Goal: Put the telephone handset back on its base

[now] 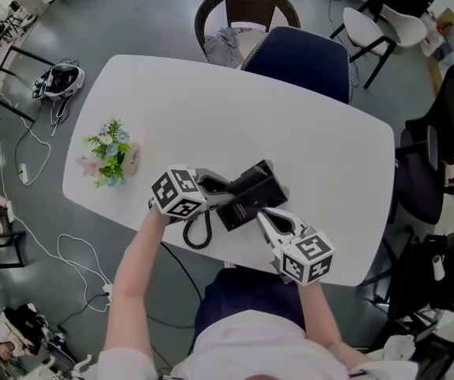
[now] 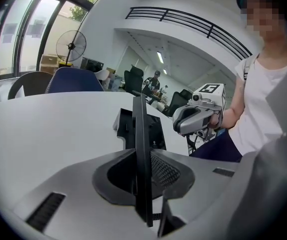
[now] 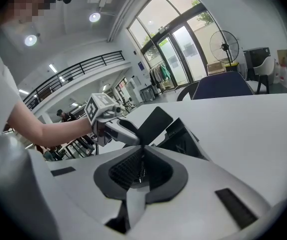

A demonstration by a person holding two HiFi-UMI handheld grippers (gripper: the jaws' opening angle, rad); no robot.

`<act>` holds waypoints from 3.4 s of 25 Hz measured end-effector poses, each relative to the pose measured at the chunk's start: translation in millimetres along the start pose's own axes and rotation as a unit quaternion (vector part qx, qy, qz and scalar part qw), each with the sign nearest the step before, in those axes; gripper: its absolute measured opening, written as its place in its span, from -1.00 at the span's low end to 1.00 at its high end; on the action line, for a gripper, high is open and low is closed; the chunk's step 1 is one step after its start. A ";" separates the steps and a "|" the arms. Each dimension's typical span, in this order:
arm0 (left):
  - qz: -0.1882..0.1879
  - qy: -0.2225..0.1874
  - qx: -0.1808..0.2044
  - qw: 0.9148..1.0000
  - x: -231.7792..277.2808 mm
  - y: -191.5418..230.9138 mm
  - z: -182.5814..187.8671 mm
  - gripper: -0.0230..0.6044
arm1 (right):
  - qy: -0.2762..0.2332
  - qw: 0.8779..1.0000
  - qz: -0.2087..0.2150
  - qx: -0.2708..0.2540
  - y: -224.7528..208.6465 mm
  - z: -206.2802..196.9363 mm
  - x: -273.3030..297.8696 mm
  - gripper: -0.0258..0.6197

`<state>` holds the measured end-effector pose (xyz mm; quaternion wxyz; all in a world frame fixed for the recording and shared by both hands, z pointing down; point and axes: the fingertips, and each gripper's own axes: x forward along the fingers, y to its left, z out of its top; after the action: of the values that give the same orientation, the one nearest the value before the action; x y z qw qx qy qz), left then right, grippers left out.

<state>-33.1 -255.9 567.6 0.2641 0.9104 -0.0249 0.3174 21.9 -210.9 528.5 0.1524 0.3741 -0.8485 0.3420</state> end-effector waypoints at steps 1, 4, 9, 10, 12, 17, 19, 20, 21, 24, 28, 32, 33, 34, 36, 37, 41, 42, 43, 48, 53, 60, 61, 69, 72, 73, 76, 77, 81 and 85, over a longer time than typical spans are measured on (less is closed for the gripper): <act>-0.010 0.003 -0.004 1.000 0.8 1.9 0.5 -0.65 | 0.001 1.000 0.000 0.001 -1.4 0.0 0.6 -0.79; -0.048 0.010 -0.019 0.999 3.3 3.5 1.5 -0.65 | 0.005 1.000 0.002 0.005 -3.3 0.0 2.2 -0.79; -0.112 0.015 -0.043 0.993 5.9 3.5 2.0 -0.65 | 0.005 1.000 0.007 0.014 -5.1 1.9 5.2 -0.79; -0.122 0.014 -0.051 0.991 6.7 4.0 2.6 -0.65 | 0.005 1.000 0.008 0.017 -5.8 2.3 5.2 -0.79; -0.144 0.010 -0.067 0.987 8.2 4.1 3.8 -0.65 | 0.005 1.000 0.009 0.023 -7.5 3.0 4.3 -0.79; -0.208 0.000 -0.103 0.973 10.7 3.8 6.5 -0.65 | 0.004 0.999 0.006 0.036 -11.9 3.6 3.0 -0.79; -0.236 -0.006 -0.116 0.965 10.7 3.3 7.4 -0.65 | 0.004 0.999 0.006 0.039 -12.3 3.1 3.0 -0.79; -0.250 -0.006 -0.120 0.961 10.6 2.7 6.9 -0.66 | 0.005 0.999 0.006 0.041 -12.2 2.6 3.2 -0.79; -0.263 -0.004 -0.121 0.957 10.6 1.7 5.8 -0.65 | 0.006 0.999 0.006 0.042 -12.2 1.9 3.4 -0.79; -0.291 0.010 -0.116 0.950 12.1 -1.4 2.2 -0.65 | 0.007 0.999 0.006 0.045 -12.9 0.1 3.6 -0.79; -0.293 0.020 -0.125 0.948 18.6 4.3 1.0 -0.65 | 0.010 0.999 0.007 0.050 -14.2 -1.9 2.0 -0.79; -0.313 0.022 -0.133 0.940 21.2 5.6 0.8 -0.65 | 0.013 0.998 0.008 0.055 -16.1 -2.6 3.2 -0.79; -0.320 0.023 -0.134 0.938 21.9 5.9 0.6 -0.65 | 0.013 0.998 0.009 0.057 -16.7 -1.9 4.1 -0.79; -0.326 0.023 -0.135 0.935 22.0 6.6 0.6 -0.65 | 0.013 0.998 0.009 0.058 -17.2 -1.0 4.9 -0.79; -0.335 0.023 -0.135 0.932 21.0 8.5 0.6 -0.65 | 0.013 0.998 0.010 0.061 -17.9 0.5 6.0 -0.79; -0.337 0.027 -0.133 0.932 20.7 9.8 0.3 -0.65 | 0.014 0.998 0.011 0.063 -18.3 1.1 6.1 -0.79; -0.343 0.052 -0.119 0.930 21.7 14.0 -0.5 -0.65 | 0.013 0.998 0.015 0.068 -18.4 4.5 6.7 -0.79; -0.346 0.055 -0.117 0.929 21.5 14.0 -0.6 -0.65 | 0.013 0.998 0.016 0.067 -17.8 5.4 7.4 -0.79; -0.349 0.057 -0.117 0.928 21.1 13.9 -0.8 -0.65 | 0.013 0.998 0.017 0.066 -17.2 6.0 8.0 -0.79; -0.340 0.054 -0.113 0.932 20.0 14.2 -2.2 -0.65 | 0.012 0.998 0.012 0.065 -20.2 9.0 7.8 -0.79; -0.271 0.045 -0.099 0.956 21.2 19.5 1.0 -0.61 | 0.010 0.998 0.012 0.063 -22.2 10.3 7.2 -0.79; -0.156 0.046 -0.073 0.984 19.3 30.0 1.8 -0.17 | 0.009 0.998 0.018 0.055 -18.0 8.1 6.5 -0.79; -0.141 0.047 -0.072 0.986 17.9 30.7 0.7 -0.18 | 0.008 0.998 0.017 0.055 -18.2 8.0 6.0 -0.79; -0.053 0.087 -0.037 0.994 11.2 28.1 -17.4 -0.46 | 0.004 0.999 0.015 0.052 -14.2 5.0 2.3 -0.79; -0.049 0.090 -0.038 0.994 12.0 25.7 -16.9 -0.54 | 0.003 0.999 0.015 0.051 -13.1 3.5 1.1 -0.79; -0.050 0.090 -0.040 0.994 12.3 24.7 -16.8 -0.57 | 0.002 0.999 0.014 0.051 -13.3 3.2 0.6 -0.79; -0.064 0.079 -0.056 0.993 11.9 21.6 -16.6 -0.61 | 0.001 0.999 0.011 0.051 -14.6 2.2 -0.9 -0.79; -0.071 0.069 -0.062 0.993 11.1 20.9 -16.3 -0.63 | 0.000 0.999 0.011 0.051 -14.8 1.9 -1.2 -0.79; -0.101 0.018 -0.081 0.991 6.4 19.0 -14.1 -0.66 | 0.002 0.999 0.011 0.050 -15.0 -0.3 -1.7 -0.79; -0.133 -0.017 -0.089 0.987 2.8 16.8 -12.5 -0.68 | 0.003 0.999 0.011 0.050 -15.4 -0.8 -3.3 -0.79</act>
<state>-41.5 -263.9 585.3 0.3839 0.8836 0.0641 0.2605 35.5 -216.1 534.6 0.1320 0.3714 -0.8336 0.3869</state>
